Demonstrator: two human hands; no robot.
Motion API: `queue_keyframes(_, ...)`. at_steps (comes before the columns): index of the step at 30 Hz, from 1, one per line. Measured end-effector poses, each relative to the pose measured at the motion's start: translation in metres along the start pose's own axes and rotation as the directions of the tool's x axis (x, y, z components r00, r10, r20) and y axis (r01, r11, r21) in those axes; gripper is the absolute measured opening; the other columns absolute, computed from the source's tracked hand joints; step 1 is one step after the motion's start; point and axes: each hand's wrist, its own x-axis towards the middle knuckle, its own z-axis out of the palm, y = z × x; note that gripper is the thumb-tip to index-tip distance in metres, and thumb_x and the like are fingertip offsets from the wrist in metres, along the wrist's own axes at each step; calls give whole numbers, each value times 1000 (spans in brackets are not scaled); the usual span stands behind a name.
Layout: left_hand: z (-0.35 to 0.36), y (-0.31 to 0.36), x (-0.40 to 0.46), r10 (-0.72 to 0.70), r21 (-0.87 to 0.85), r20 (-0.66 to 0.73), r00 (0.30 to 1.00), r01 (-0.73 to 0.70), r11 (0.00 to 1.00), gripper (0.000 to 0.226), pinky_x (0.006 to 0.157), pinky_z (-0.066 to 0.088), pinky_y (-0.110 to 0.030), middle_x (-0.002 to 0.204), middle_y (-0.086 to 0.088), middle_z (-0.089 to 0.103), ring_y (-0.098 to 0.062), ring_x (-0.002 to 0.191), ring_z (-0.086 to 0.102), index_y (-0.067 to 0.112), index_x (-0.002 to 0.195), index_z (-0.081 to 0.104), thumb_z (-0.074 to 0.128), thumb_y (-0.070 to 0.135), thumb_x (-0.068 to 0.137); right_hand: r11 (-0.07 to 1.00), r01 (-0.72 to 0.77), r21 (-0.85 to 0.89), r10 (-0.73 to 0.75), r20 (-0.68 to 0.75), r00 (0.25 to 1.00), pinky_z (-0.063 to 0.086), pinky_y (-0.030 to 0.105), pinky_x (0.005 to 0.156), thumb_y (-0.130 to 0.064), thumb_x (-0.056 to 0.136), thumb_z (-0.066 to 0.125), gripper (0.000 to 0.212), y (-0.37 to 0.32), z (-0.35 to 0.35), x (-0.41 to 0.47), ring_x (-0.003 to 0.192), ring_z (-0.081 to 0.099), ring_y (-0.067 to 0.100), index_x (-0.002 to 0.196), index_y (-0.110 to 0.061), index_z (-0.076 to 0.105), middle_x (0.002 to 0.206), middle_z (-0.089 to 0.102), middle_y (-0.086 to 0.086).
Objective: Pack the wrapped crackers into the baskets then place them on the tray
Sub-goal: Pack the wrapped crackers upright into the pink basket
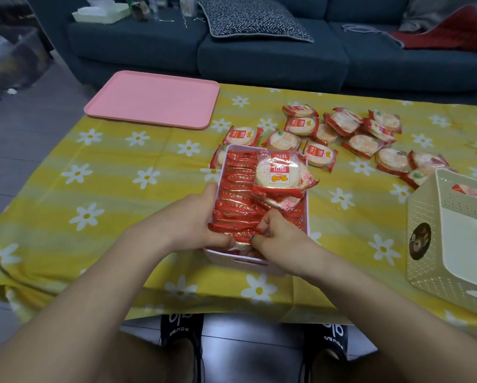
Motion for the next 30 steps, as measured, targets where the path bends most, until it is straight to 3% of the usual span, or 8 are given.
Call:
queue_keyframes(5,0,-1,-2,104,84,13,994,-105,991,118,92,51,-30,128,4,60,-15,107,64,42,158,-1,84,44,77,998,-43,35,43,15,999,51,38,85,-24,93,57,19,-1,-1,0,99,64,24,108,-16,47,106,65,7)
queue_keyframes(9,5,-3,0,136,60,43,990,-139,988,112,99,50,-28,136,2,51,-12,110,62,43,157,13,82,52,70,998,-48,29,47,11,999,51,40,86,-25,94,57,20,0,-1,0,100,64,26,109,-15,46,107,66,10)
queue_keyframes(14,5,-4,13,89,95,106,990,-100,990,118,98,50,-33,136,2,55,-15,112,61,33,158,13,88,35,68,995,-66,74,63,38,997,52,45,94,-21,94,57,24,-2,-3,-2,103,65,26,113,-13,46,111,67,12)
queue_keyframes(18,3,-4,14,99,152,88,991,-112,982,112,94,52,-36,131,3,57,-16,108,62,33,156,17,87,38,68,979,39,-202,-27,65,998,48,34,77,-27,95,55,23,-11,-13,-15,99,63,25,112,-13,47,107,67,7)
queue_keyframes(20,3,-4,14,118,158,66,991,-127,979,108,95,52,-36,131,2,58,-17,110,62,32,155,21,86,36,69,890,165,-426,-214,-71,974,44,33,65,-29,93,54,16,-19,-23,-24,88,65,27,102,-17,50,94,69,6)
queue_keyframes(22,2,-2,12,116,193,60,991,-125,973,106,96,51,-36,131,0,56,-19,112,61,30,156,21,84,38,71,834,211,-509,-404,-306,862,48,37,63,-35,91,55,15,-31,-35,-29,79,64,28,95,-20,52,81,67,2)
queue_keyframes(25,6,0,11,97,250,50,994,-106,962,108,94,52,-37,126,-2,56,-22,109,62,32,154,17,81,48,69,847,190,-497,-470,-531,704,49,40,68,-40,92,55,25,-35,-56,-13,86,60,27,110,-23,50,96,64,2)
queue_keyframes(30,9,-2,13,98,269,31,995,-103,958,107,88,54,-39,121,-3,56,-24,103,64,33,152,18,79,49,66,858,-22,-514,-292,-523,801,45,45,90,-57,90,51,59,-12,-51,23,111,51,40,139,-25,44,119,53,18)
